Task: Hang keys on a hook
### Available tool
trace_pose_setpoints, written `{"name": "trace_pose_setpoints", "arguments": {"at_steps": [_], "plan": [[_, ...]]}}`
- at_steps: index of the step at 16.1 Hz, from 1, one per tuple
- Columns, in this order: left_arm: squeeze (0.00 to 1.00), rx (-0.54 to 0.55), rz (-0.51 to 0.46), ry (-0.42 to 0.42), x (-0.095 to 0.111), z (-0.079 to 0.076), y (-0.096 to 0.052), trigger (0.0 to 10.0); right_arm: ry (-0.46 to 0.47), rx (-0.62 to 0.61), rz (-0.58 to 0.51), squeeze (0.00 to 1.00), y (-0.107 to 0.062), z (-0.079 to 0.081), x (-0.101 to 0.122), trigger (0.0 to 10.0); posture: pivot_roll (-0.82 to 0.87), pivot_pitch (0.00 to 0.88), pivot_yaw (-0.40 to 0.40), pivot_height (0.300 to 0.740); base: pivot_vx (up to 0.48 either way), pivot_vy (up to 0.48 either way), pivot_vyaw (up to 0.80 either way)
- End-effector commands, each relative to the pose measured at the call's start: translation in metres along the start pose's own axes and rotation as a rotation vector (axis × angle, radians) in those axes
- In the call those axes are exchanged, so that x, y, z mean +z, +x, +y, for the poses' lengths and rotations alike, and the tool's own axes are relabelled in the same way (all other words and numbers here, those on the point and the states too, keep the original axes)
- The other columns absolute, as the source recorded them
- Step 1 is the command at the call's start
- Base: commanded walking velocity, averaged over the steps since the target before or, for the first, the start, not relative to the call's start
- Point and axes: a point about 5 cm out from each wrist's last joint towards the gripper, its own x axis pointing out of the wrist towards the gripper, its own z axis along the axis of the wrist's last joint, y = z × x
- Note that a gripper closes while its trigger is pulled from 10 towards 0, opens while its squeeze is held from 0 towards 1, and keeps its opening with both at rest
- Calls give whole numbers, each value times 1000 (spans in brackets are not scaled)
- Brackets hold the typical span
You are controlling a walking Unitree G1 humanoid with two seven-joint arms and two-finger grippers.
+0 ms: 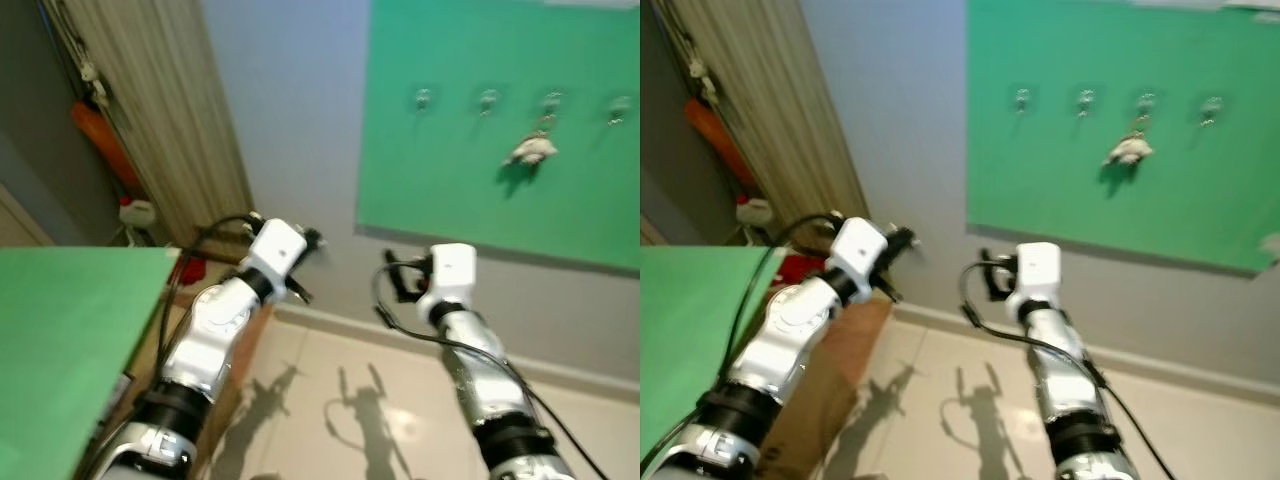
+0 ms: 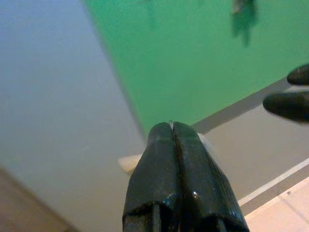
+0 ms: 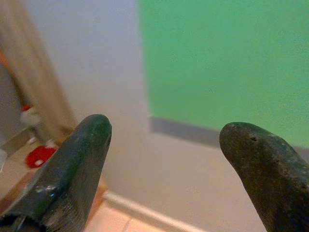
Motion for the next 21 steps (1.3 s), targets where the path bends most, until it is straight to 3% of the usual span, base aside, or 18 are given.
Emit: {"name": "trace_pose_setpoints", "arguments": {"at_steps": [1, 4, 9, 19, 21], "plan": [[0, 19, 5, 18, 0, 10, -3, 0, 9, 22, -11, 0, 2, 9, 2, 10000, -12, 0, 97, 740, 0, -431, 0], [0, 27, 11, -4, -1, 13, -4, 0, 3, 26, 8, 0, 1, 10, -1, 10000, -15, 0, 97, 740, 410, -131, 0], [0, 56, 18, -33, -3, 14, -4, 0, -5, 23, -9, 0, -1, 8, 1, 10000, -16, 0, 94, 740, 441, 0, -578], [0, 110, -5, -32, 10, 33, 4, 0, -6, 14, 0, 0, -4, 7, -2, 10000, -25, 0, 105, 740, 0, 0, 0], [0, 117, -1, -20, 10, 34, 4, 0, -6, 15, -1, 0, -4, 7, -2, 10000, -24, 0, 104, 740, 405, 142, 0]]}}
